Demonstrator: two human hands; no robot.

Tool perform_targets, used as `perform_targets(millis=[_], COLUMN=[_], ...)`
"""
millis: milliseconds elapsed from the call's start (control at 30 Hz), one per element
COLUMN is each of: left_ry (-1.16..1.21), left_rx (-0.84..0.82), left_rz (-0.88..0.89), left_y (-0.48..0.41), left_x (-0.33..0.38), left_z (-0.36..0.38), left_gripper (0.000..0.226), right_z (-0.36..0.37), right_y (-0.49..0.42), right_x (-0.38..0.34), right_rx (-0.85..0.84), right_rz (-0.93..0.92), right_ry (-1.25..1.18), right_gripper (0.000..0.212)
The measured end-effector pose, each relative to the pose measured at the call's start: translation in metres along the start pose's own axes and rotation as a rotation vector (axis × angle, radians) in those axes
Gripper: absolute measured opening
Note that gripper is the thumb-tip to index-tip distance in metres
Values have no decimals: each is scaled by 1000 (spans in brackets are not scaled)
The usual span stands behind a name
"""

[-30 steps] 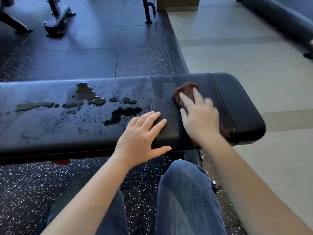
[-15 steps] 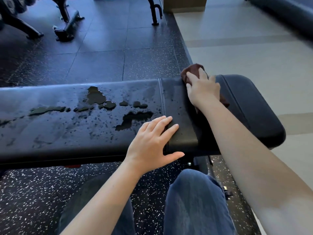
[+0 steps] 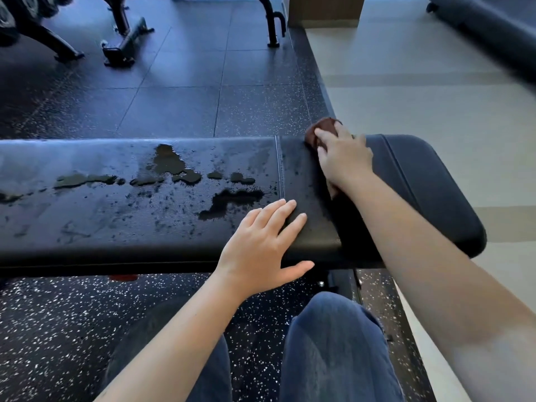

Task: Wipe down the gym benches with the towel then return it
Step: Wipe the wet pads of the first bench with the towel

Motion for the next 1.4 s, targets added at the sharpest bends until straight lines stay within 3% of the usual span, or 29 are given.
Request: perform_targets(millis=[133, 367, 667, 767, 967, 1067, 1267, 1400], left_ry=[-11, 20, 14, 45, -23, -18, 29, 28], left_rx=[1, -5, 7, -5, -75, -82, -25, 5], left_rz=[-4, -25, -19, -26, 41, 40, -25, -21], left_y=[0, 0, 1, 1, 26, 27, 28, 28], left_x=[0, -3, -4, -6, -38, -42, -46, -45], left_z=[0, 1, -1, -3, -15, -15, -18, -20], left_gripper=[65, 66, 66, 65, 65, 67, 67, 66], right_z=[2, -43, 17, 9, -38, -24, 13, 10], right_y=[3, 133, -18, 6, 148, 130, 11, 28], right_x=[-5, -16, -37, -40, -52, -58, -62, -67], right_rx=[-16, 249, -40, -12, 242, 160, -31, -2], right_rz=[-4, -125, -28, -33, -51, -17, -28, -66], right_ry=[22, -4, 8, 5, 29, 72, -8, 16], right_gripper=[41, 42, 37, 39, 40, 43, 39, 42])
Point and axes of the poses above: each hand's wrist, its own y-axis away from the middle knuckle, its own z-axis out of the palm, x = y × z, the point moved 9 cm from there along -y, towards the middle knuckle, and after that the axes turned 12 degrees about x, right-handed, at the moved point
